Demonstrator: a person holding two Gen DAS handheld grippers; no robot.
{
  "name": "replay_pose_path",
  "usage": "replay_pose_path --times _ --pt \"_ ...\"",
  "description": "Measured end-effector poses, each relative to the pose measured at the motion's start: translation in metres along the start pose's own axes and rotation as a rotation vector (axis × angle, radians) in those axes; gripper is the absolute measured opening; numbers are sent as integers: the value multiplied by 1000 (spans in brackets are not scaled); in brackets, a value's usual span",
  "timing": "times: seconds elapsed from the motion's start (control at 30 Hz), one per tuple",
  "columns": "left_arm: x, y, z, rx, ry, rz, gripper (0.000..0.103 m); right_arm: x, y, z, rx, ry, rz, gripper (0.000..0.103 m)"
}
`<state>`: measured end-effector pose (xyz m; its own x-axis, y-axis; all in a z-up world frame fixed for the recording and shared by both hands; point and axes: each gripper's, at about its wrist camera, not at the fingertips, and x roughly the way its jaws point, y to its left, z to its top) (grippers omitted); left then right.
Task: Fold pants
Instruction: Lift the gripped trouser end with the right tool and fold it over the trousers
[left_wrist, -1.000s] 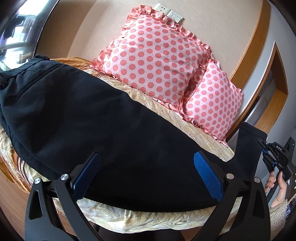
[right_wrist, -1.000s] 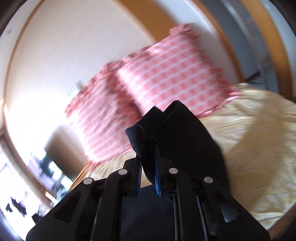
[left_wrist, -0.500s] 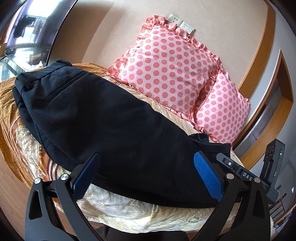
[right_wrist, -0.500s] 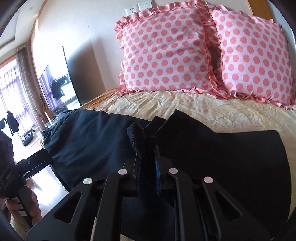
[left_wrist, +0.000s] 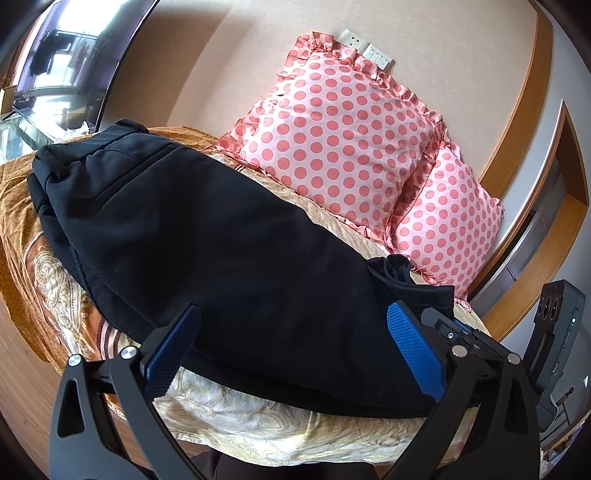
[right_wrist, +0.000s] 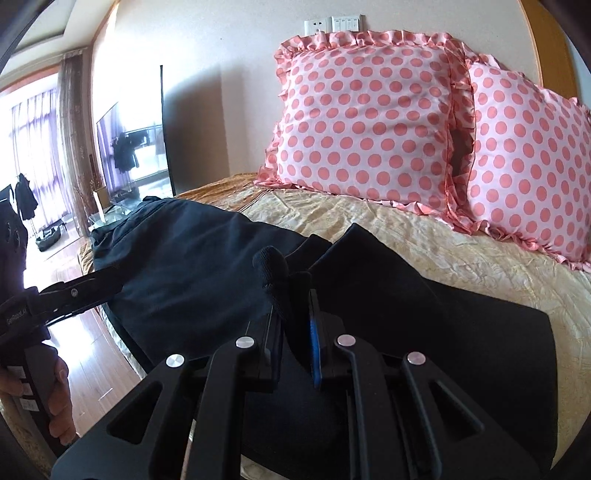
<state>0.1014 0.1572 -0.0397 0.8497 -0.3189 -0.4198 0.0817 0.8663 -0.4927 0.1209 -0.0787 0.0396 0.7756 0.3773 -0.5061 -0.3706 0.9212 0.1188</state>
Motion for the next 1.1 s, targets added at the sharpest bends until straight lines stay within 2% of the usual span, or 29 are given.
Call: replay_pose_path --times 0.13,0.23,0.33,0.37,0.4,0.47,0.57,0.67,0.7,0.8,1.1 --pt "-2 2 0 -2 -3 5 101 8 19 0 -62 -6 4 13" --pt "-5 2 0 16 -4 25 101 26 30 -18 -136 81 -18 13" --pt "-10 5 1 17 -15 43 101 31 31 -30 -154 107 -20 16" --pt "-12 7 1 15 -17 45 101 30 32 -31 -166 107 -15 24" --pt "-13 9 2 13 -20 48 101 28 36 -34 -186 111 6 41" --pt "-17 12 3 13 -29 54 101 23 43 -38 -225 111 26 59" --pt "-25 23 6 8 -46 75 101 11 47 -40 -226 105 105 59" --pt "-34 36 10 -19 -61 97 101 -2 24 -23 -45 51 232 59" --pt "-38 42 12 -32 -69 108 101 -2 17 -18 -1 35 244 63" --pt "-49 56 17 -64 -84 129 101 7 9 -10 17 37 207 65" --pt "-63 71 27 -68 -96 161 101 31 21 -25 17 134 266 67"
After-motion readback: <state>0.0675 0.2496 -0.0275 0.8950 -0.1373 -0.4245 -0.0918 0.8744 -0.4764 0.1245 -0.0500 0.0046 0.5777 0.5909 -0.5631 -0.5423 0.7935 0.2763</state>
